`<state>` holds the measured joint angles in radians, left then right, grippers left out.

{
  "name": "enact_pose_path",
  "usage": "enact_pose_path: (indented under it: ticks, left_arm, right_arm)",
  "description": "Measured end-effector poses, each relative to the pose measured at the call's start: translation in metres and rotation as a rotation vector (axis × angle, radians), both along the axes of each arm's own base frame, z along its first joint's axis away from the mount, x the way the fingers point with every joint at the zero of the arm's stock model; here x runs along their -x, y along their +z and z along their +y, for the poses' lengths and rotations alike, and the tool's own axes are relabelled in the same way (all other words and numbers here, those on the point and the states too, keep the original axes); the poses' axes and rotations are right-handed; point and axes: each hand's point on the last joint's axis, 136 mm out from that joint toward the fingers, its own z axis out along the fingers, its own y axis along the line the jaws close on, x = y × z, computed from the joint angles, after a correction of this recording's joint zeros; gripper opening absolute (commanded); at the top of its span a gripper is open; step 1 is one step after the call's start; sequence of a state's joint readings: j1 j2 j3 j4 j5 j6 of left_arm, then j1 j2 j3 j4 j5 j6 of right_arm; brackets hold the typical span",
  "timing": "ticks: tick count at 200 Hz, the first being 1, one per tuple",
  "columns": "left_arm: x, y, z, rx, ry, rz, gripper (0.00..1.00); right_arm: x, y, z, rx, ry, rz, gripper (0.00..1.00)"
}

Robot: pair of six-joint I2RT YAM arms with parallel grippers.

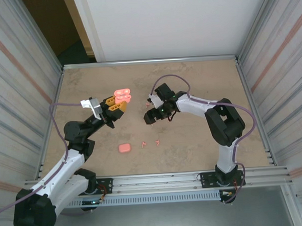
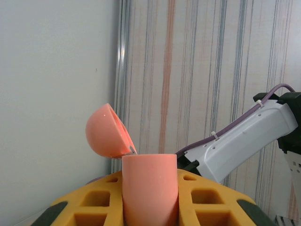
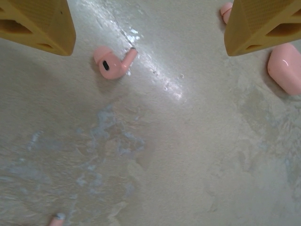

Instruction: Insert the wireless bluetooth earbuds into the charging case

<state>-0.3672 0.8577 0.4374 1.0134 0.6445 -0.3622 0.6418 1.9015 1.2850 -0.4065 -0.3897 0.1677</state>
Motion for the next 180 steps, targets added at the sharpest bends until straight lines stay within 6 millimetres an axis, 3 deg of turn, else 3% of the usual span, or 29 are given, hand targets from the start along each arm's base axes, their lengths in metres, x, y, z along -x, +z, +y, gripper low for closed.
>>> enact_pose_path:
  ticks: [52,180]
  left_arm:
    - [-0.002,-0.004,-0.001,-0.010,0.000,0.017,0.00]
    - [-0.003,-0.010,-0.003,-0.033,-0.004,0.029,0.00]
  right_arm:
    - [0.000,-0.013,0.011,0.021,0.036,0.013,0.73]
    - [0.000,-0.032,0.010,0.058,0.057,0.031,0.60]
